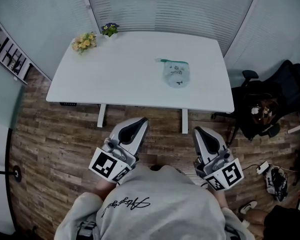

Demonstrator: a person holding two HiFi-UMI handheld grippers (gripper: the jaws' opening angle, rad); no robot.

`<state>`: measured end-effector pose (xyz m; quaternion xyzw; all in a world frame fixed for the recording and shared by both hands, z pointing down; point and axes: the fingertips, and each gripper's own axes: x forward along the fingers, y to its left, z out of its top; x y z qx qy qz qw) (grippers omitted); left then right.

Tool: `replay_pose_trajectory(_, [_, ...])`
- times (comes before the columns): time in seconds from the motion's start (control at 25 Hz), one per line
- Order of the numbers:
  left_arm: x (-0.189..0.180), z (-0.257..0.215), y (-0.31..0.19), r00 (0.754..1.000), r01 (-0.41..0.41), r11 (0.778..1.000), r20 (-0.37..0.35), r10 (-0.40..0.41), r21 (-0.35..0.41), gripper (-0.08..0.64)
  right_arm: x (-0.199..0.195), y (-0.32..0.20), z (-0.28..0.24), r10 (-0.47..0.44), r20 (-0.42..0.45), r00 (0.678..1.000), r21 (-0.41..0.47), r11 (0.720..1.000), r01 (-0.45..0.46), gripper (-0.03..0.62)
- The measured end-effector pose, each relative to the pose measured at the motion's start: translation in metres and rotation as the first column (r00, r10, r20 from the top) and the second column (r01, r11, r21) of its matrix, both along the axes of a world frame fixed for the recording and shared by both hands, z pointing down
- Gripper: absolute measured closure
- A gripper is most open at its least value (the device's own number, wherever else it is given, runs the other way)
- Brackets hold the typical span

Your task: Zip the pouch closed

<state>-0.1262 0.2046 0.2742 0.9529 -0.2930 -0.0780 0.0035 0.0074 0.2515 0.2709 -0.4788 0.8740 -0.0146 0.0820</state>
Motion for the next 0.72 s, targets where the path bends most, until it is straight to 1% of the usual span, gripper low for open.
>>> replay_pose_trajectory(0.24, [-0.007,0.010,0.008,1.000,-0.011,1.000,0.015,0.012,-0.026,0.558,-0.005,0.007,0.006,0.020,0.016,1.000,0.000,1.000,-0.020,0.591])
replay_pose_trajectory(0.44, [-0.002,0.011,0.009,0.999,-0.041,0.999,0.018,0.041,-0.020,0.558,0.002,0.013,0.014,0.053,0.021,0.998,-0.030,0.998,-0.053,0.591])
replay_pose_trajectory(0.72, [0.008,0.011,0.001,0.998,-0.067,0.997,0.003,0.067,-0.032,0.558,0.013,0.011,0.013,0.093,0.008,0.996,-0.025,0.995,-0.092,0.591])
